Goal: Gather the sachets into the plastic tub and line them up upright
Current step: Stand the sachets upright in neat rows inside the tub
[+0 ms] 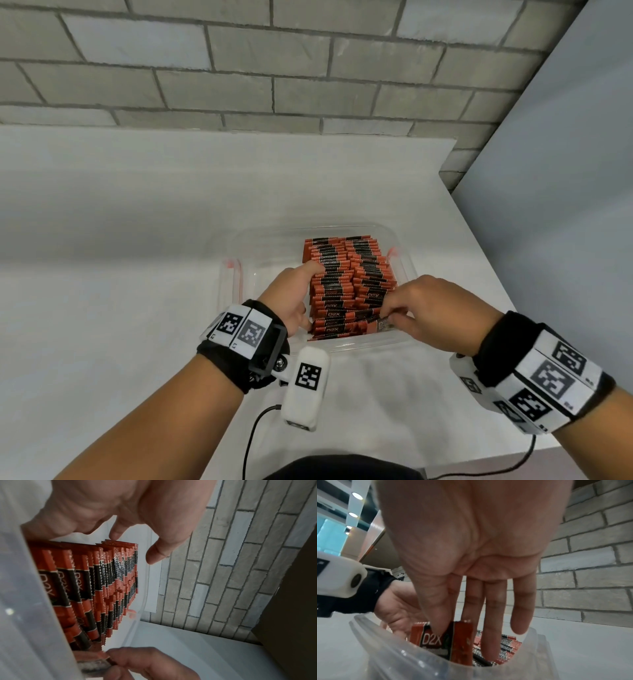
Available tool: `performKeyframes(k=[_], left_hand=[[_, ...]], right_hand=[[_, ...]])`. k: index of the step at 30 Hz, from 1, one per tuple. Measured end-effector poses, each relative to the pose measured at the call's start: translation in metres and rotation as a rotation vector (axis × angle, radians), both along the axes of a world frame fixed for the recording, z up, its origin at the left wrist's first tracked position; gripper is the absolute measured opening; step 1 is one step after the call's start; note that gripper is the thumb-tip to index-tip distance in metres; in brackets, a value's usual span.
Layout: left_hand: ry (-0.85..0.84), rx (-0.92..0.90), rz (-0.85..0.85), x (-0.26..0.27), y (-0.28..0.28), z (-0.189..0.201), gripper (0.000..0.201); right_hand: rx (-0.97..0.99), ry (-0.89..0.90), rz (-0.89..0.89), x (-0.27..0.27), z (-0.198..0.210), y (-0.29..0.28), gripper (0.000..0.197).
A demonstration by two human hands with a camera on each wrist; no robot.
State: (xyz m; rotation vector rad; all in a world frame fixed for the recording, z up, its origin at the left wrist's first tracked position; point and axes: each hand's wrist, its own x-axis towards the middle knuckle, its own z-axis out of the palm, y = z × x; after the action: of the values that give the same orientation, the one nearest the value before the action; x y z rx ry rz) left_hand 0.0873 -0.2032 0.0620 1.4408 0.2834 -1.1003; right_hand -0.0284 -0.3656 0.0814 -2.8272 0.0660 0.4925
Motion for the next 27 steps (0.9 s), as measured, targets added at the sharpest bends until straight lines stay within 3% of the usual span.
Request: performKeyframes(k=[12, 17, 22, 27], left_hand=[[0.038, -0.025, 0.031, 0.003, 0.0, -0.005, 0.019], [0.042, -0.026, 0.039, 0.006, 0.001, -0.011, 0.017], [0.067, -0.042, 0.051, 0.005, 0.003, -0.012, 0.014], [0.043, -0.037, 0.059, 0.007, 0.003, -0.015, 0.014]], right_hand=[[-0.207, 0.17, 0.093, 0.028, -0.002, 0.007, 0.015], [-0.127, 0.202, 0.111, 0.031, 0.001, 0.006, 0.01], [0.051, 0.234, 0.081, 0.02, 0.011, 0.005, 0.02], [0.0, 0.285, 0.134, 0.014, 0.007, 0.009, 0.023]])
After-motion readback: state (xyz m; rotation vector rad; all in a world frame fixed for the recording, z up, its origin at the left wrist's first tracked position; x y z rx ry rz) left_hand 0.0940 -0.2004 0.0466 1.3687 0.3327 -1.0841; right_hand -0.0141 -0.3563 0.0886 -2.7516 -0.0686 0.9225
